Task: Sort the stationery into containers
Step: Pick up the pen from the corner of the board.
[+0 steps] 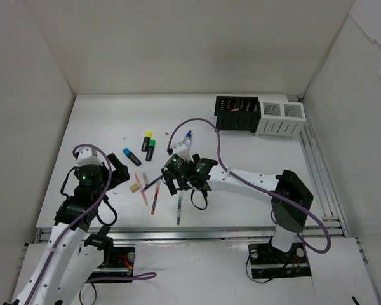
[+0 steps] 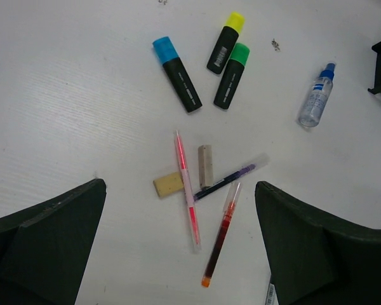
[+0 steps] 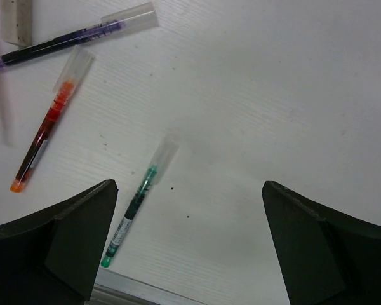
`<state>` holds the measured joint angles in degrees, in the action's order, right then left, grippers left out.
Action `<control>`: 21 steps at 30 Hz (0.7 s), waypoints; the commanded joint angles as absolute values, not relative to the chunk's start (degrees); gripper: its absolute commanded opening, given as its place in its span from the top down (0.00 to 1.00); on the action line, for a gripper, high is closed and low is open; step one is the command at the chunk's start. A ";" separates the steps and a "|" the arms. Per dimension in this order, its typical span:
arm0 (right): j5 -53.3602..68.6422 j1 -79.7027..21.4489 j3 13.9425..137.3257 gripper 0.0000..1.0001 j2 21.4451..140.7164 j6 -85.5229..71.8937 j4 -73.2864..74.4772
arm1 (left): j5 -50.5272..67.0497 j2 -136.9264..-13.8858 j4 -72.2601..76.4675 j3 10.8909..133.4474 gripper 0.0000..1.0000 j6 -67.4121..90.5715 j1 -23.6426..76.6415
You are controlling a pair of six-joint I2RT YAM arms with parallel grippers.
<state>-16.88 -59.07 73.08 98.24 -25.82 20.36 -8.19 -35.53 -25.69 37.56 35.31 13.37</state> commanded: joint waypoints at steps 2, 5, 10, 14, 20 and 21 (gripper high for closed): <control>-16.26 -61.16 74.62 0.06 102.82 -35.23 18.98 | -10.28 -36.12 -24.00 35.87 0.01 39.02 12.92; -17.22 -61.79 74.80 0.10 106.25 -37.34 19.34 | -9.93 -35.60 -23.12 34.28 0.01 40.16 12.92; -17.84 -61.79 75.67 0.33 110.38 -38.84 19.51 | -10.55 -34.63 -23.64 34.01 0.01 40.34 12.92; -16.35 -60.91 75.85 0.67 111.71 -40.16 20.30 | -10.81 -34.72 -24.26 34.80 0.01 39.82 12.92; -17.31 -58.62 72.86 0.96 107.50 -39.29 20.30 | -9.50 -36.29 -22.59 35.60 0.01 37.80 12.92; -18.71 -58.19 73.30 0.96 106.71 -38.68 20.30 | -7.93 -36.56 -21.80 35.77 0.01 37.10 12.92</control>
